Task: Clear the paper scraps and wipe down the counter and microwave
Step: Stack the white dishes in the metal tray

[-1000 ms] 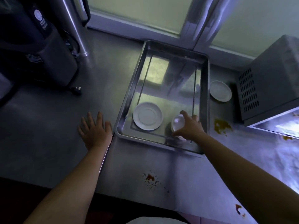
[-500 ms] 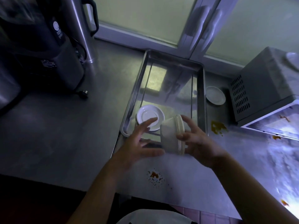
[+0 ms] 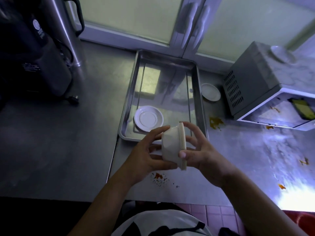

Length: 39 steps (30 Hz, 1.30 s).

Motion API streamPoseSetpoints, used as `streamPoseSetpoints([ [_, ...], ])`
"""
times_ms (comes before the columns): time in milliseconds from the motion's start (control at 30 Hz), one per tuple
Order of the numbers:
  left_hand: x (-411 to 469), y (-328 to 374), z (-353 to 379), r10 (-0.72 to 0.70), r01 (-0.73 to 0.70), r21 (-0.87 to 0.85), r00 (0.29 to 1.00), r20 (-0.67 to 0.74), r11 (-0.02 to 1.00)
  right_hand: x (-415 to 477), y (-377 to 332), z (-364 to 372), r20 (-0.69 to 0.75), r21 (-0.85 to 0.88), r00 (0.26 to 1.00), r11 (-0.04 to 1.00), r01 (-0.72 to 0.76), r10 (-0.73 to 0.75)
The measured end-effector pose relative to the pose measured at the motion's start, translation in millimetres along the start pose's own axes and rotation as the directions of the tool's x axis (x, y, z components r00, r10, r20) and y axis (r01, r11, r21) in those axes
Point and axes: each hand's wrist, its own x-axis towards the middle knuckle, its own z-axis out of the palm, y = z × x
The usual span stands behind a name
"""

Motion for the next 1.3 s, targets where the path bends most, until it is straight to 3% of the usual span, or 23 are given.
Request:
streamPoseSetpoints([
  [133,2,-6,1,0.006,-0.006,0.009,1.000,-0.012,1.000,5,2,-2,0.011,0.030,0.999,0.999,-0.044,0.043],
  [233,4,-16,1,-0.065,0.065,0.004,0.997,-0.051,0.998,25,8,-11,0.022,-0.026,0.995,0.995,-0.098,0.098],
  [333,6,-27,-3,-0.200,0.226,0.124,0.961,-0.190,0.966,67,18,-30,-0.193,-0.273,0.974,0.948,-0.166,0.115],
  [433,5,-38,-18,-0.169,0.304,0.351,0.915,-0.366,0.886,118,33,-68,-0.410,-0.530,0.911,0.823,-0.206,-0.036],
  [533,8,-46,-26,-0.147,0.339,0.591,0.926,-0.348,0.732,155,49,-101,-0.426,-0.727,0.904,0.604,-0.326,-0.024],
  [667,27,-62,-20,-0.235,0.405,0.858,0.910,-0.343,0.315,186,60,-109,-0.334,-0.847,0.941,0.453,-0.277,-0.049],
  [733,38,-70,-16,-0.253,0.421,0.876,0.897,-0.364,0.234,197,63,-111,-0.321,-0.863,0.945,0.431,-0.264,-0.064],
  [833,49,-77,-8,-0.263,0.432,0.881,0.888,-0.378,0.192,203,65,-119,-0.292,-0.881,0.955,0.401,-0.249,-0.049],
  [900,56,-81,-1,-0.234,0.436,0.879,0.891,-0.390,0.193,204,63,-128,-0.256,-0.880,0.965,0.427,-0.210,-0.052],
  [967,67,-85,9,-0.194,0.441,0.873,0.893,-0.405,0.208,204,55,-148,-0.303,-0.818,0.945,0.543,-0.190,-0.126],
  [1033,84,-89,19,-0.167,0.461,0.859,0.886,-0.432,0.223,207,41,-181,-0.414,-0.713,0.886,0.679,-0.173,-0.210],
  [1100,105,-94,28,-0.152,0.506,0.829,0.863,-0.483,0.240,212,28,-224,-0.526,-0.639,0.816,0.744,-0.193,-0.240],
  [1167,125,-99,34,-0.124,0.558,0.791,0.829,-0.546,0.250,220,20,-269,-0.577,-0.635,0.785,0.728,-0.258,-0.225],
  [1300,151,-117,37,-0.093,0.646,0.751,0.763,-0.640,0.134,252,16,-333,-0.531,-0.643,0.842,0.694,-0.325,-0.098],
])
